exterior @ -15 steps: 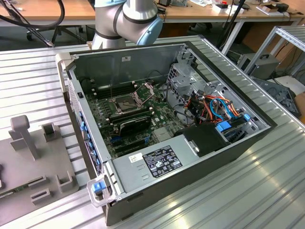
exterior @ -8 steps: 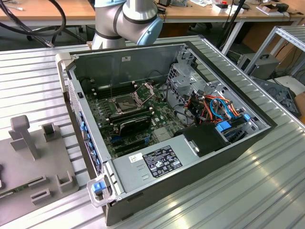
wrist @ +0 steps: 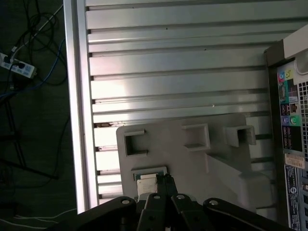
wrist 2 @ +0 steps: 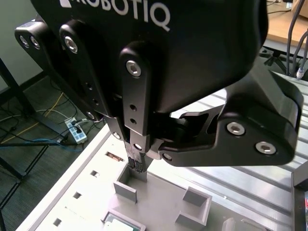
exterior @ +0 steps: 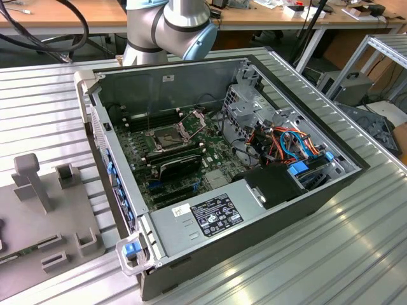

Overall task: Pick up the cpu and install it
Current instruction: 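Reach for the cpu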

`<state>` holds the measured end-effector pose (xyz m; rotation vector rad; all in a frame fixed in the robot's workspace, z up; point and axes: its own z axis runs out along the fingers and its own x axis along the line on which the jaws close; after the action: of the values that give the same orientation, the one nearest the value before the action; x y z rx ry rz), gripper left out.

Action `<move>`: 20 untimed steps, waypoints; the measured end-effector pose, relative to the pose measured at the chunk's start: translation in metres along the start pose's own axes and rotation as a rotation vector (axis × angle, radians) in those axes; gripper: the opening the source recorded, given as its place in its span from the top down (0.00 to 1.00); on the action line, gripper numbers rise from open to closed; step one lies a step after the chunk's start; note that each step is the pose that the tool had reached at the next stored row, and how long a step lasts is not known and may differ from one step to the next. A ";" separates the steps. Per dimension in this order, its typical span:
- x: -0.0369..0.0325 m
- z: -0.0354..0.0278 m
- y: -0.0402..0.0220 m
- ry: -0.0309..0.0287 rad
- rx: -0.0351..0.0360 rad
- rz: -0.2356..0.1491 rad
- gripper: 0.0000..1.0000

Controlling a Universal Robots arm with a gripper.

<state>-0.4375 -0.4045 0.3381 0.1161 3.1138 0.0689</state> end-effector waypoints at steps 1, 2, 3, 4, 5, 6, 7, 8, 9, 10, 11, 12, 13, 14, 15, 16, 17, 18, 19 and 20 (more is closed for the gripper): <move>0.0000 0.0010 -0.0002 -0.0001 0.0000 0.000 0.89; 0.0000 0.0019 -0.0003 0.0000 0.0000 0.000 0.89; 0.0000 0.0026 -0.0004 0.0000 0.0000 0.000 0.89; 0.0001 0.0034 -0.0006 0.0000 0.0000 0.000 0.89; 0.0000 0.0040 -0.0007 0.0000 0.0000 0.000 0.89; 0.0001 0.0045 -0.0007 0.0000 0.0000 0.000 0.89; 0.0001 0.0049 -0.0008 0.0000 0.0000 0.000 0.89; 0.0001 0.0054 -0.0008 0.0000 0.0000 0.000 0.89; 0.0001 0.0061 -0.0009 0.0000 0.0000 0.000 0.89; 0.0001 0.0066 -0.0010 0.0000 0.0000 0.000 0.89; 0.0001 0.0073 -0.0011 0.0000 0.0000 0.000 0.89; 0.0002 0.0081 -0.0012 0.0000 0.0000 0.000 0.89; 0.0002 0.0086 -0.0012 0.0000 0.0000 0.000 0.89; 0.0002 0.0091 -0.0013 -0.0001 0.0000 0.000 0.89; 0.0002 0.0098 -0.0014 -0.0001 -0.0001 0.000 0.89; 0.0002 0.0103 -0.0015 0.0000 0.0000 0.000 0.89; 0.0002 0.0113 -0.0016 -0.0001 0.0000 0.000 0.89; 0.0002 0.0122 -0.0017 -0.0001 0.0000 0.000 0.89; 0.0003 0.0128 -0.0018 -0.0001 0.0000 0.000 0.89; 0.0003 0.0136 -0.0019 -0.0001 0.0000 0.000 0.89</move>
<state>-0.4375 -0.4057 0.3244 0.1162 3.1137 0.0688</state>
